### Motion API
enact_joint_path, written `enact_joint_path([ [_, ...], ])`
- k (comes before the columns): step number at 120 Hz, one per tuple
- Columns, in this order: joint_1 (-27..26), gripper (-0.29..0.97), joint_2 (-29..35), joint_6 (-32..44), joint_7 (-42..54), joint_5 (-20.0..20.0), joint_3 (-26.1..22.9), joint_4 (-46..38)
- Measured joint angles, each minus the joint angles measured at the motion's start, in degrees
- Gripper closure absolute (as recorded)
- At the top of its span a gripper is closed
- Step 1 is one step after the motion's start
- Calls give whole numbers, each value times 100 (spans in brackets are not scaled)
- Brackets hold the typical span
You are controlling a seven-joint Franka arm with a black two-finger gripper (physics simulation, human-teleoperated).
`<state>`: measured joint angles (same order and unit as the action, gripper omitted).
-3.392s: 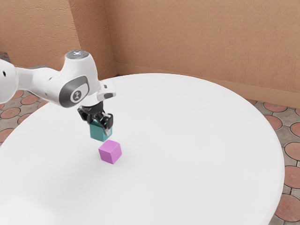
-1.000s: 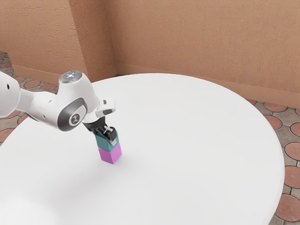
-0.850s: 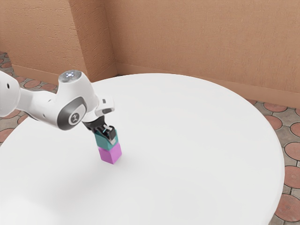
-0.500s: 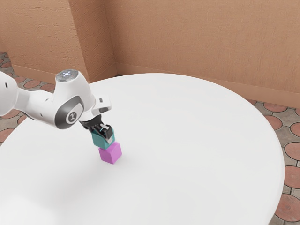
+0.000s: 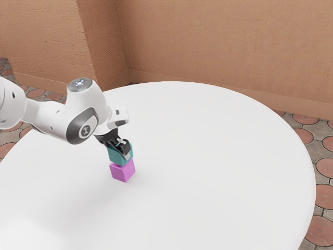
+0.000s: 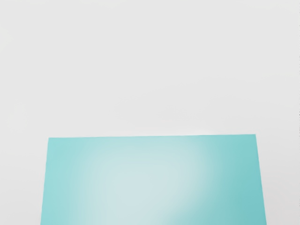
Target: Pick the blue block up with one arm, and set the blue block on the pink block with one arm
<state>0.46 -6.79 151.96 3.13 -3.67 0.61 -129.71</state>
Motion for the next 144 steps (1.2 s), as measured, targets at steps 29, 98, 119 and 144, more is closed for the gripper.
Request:
enact_joint_path([
  [29,0,33,-13,50,7,49,0,-28],
  [98,65,33,-74,69,19,142,-1,-58],
  [119,53,33,-67,75,25,147,1,-24],
  [144,67,28,-70,73,36,158,-1,-29],
])
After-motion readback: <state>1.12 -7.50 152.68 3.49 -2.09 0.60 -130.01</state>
